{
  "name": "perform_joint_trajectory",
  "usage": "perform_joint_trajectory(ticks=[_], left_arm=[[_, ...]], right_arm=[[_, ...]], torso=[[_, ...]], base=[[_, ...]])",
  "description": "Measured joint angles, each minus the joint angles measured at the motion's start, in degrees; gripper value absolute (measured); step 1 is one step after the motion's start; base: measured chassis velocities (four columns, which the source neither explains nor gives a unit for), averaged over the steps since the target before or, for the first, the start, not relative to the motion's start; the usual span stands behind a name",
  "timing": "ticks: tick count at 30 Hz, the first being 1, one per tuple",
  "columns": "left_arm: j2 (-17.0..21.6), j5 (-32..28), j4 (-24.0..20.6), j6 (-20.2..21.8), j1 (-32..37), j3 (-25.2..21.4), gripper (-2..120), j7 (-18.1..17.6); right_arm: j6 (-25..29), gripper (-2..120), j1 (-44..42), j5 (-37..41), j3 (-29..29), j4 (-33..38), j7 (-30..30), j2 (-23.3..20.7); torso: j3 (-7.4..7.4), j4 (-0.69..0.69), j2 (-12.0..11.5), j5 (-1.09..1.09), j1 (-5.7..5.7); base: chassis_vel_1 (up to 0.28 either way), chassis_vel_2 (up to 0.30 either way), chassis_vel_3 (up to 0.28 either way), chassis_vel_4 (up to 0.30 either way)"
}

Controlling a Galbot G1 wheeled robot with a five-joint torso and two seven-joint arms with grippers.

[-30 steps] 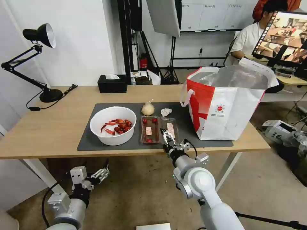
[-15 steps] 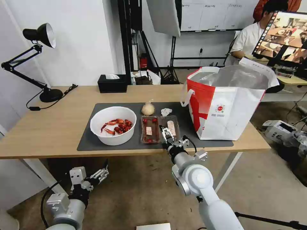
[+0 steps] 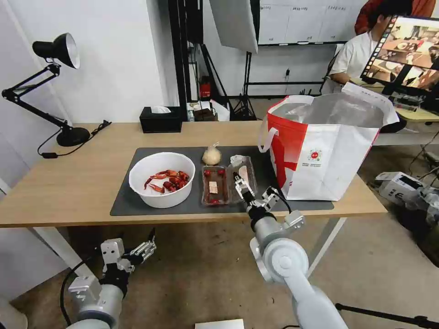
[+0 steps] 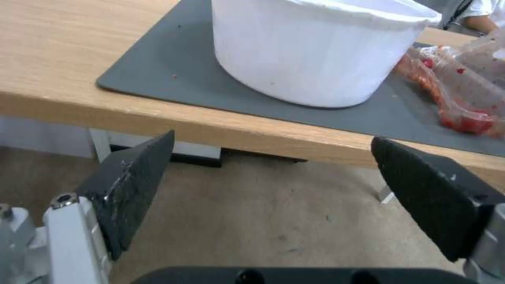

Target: Pick up the trash from the table and place it into the takeout bag.

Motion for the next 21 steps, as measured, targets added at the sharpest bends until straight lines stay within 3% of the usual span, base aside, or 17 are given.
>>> perform_joint_trajectory(ticks=[10,17,21], left_arm=[[-0.1,0.0,-0.1,-0.1,0.3,-0.2,100,0.0],[-0.3,0.0,-0.5,-0.6,0.6,-0.5,100,-0.1],[-0.4,-0.2,-0.5,-0.8,0.7,-0.6,100,-0.1]], right_arm=[[-2.2,100,3.7,1.0,-1.7,-0.1,-4.9,-2.3],[-5.8,100,9.0,15.6,-3.7,-4.1,0.6,0.0],[-6.2,100,9.8,19.4,-3.6,-5.8,2.2,0.9]], torso=[[0.00,0.00,0.0,0.00,0.00],[0.00,0.01,0.0,-0.01,0.00],[0.00,0.01,0.0,-0.01,0.00]], base=[[0.000,0.000,0.000,0.000],[0.000,0.000,0.000,0.000],[0.000,0.000,0.000,0.000]])
